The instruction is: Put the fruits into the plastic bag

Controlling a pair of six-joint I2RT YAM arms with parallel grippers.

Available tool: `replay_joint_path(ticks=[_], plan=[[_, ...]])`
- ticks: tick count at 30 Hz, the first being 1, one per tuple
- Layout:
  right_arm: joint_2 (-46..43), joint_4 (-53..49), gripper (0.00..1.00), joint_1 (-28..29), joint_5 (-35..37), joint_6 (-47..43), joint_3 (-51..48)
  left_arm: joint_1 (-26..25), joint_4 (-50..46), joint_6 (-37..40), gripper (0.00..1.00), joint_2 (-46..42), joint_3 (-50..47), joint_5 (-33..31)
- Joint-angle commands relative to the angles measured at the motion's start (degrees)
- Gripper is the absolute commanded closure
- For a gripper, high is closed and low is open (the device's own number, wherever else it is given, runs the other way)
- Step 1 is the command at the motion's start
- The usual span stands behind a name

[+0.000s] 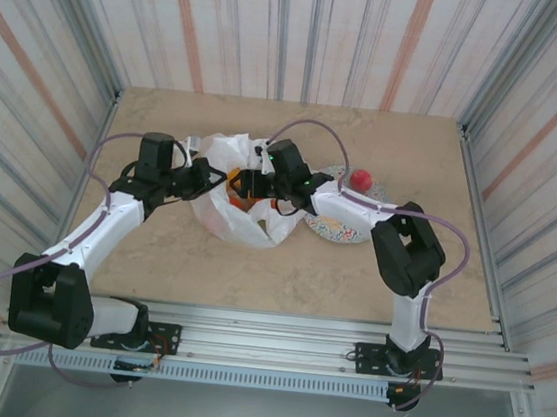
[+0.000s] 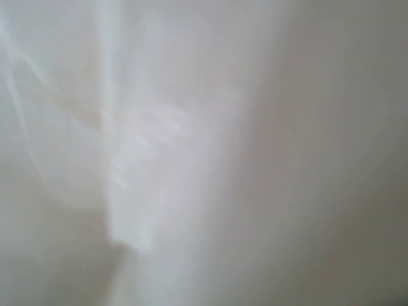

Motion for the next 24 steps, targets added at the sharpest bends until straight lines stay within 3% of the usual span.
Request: replay_joint_path(ticks=[1,19,24], plan=[[-4.19,-1.76,0.16,-0.66,-0.16,-2.56,-1.34,0.26,0.58,0.16,1.00,-1.58,0.86,0.39],[-13.44,2.34,0.13,-2.65,-15.06,-8.35,-10.27,0.50,0.80,0.17,1.00,-1.50,0.14,0.23],[-16.62,2.31,0.13,-4.78,-13.29,-8.35,-12.38,0.68,0.69,0.33,1.00,-1.41,0.04,0.26]])
